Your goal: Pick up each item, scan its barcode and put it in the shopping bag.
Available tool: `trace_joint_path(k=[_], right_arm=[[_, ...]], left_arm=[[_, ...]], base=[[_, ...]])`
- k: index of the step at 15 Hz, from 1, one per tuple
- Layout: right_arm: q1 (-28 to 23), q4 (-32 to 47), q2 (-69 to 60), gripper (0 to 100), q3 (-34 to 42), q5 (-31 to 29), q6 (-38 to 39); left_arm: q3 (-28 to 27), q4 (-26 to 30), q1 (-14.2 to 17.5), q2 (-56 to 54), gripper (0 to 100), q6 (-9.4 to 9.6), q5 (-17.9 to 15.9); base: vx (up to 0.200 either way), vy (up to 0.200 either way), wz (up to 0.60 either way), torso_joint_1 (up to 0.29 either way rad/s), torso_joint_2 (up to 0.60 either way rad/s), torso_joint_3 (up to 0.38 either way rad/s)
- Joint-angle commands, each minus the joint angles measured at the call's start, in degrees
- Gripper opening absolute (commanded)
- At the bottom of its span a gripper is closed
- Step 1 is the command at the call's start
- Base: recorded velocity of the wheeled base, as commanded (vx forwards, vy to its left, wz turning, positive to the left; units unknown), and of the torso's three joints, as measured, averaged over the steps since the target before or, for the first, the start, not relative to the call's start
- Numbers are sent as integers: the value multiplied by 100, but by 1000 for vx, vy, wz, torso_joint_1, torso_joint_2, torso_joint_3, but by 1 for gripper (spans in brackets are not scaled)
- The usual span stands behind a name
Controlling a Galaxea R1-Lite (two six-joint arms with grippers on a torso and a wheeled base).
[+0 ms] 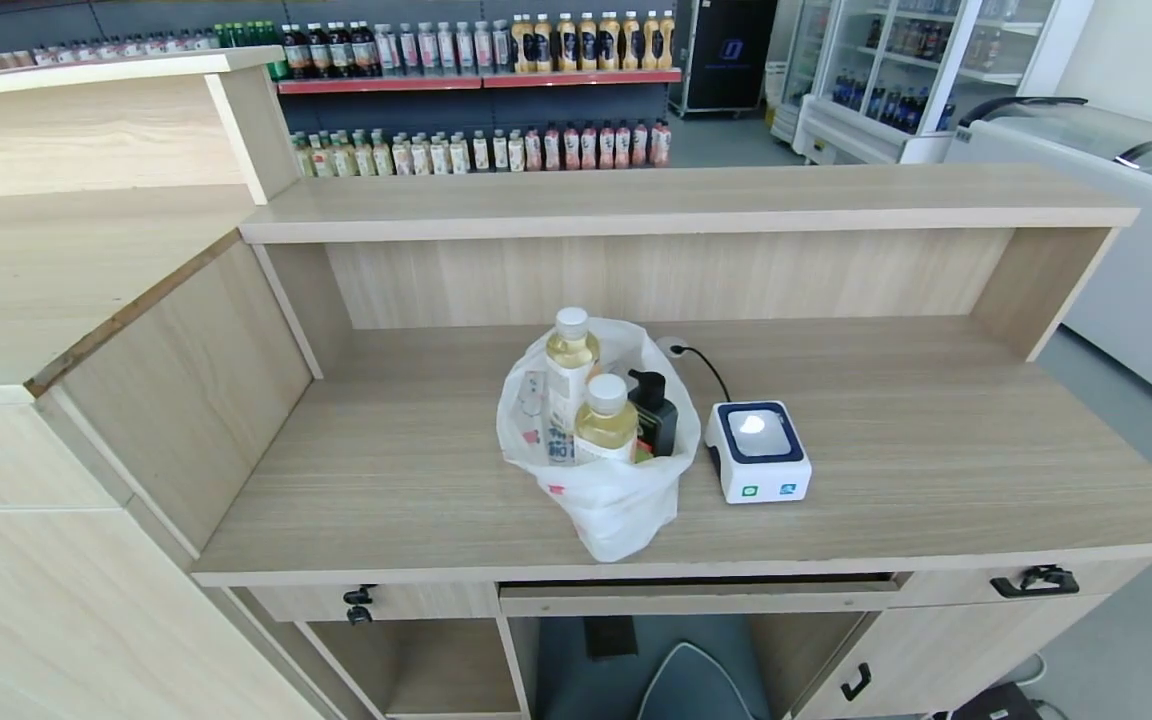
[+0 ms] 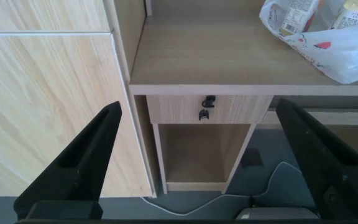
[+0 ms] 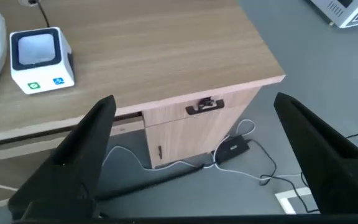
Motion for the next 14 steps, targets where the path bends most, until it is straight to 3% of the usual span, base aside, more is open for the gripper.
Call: trace_joint_path(k=[1, 3, 4, 6, 14], right_arm=[[473, -575, -1500, 100, 1489, -32, 155], [851, -1032, -2150, 100, 2359, -32, 120], [930, -988, -2431, 100, 2447, -23, 102], [930, -197, -3029, 100, 2447, -23, 190], [1422, 111, -3055, 100, 2447, -67, 489]], left_arm=[[0, -1, 0, 0, 100, -4, 0], [0, -1, 0, 0, 100, -4, 0], [0, -1, 0, 0, 100, -4, 0], [0, -1, 0, 0, 100, -4, 0], [0, -1, 0, 0, 100, -4, 0]], base=[[0, 0, 0, 0, 0, 0], [0, 0, 0, 0, 0, 0], [0, 0, 0, 0, 0, 0], [0, 0, 0, 0, 0, 0], [0, 0, 0, 0, 0, 0]])
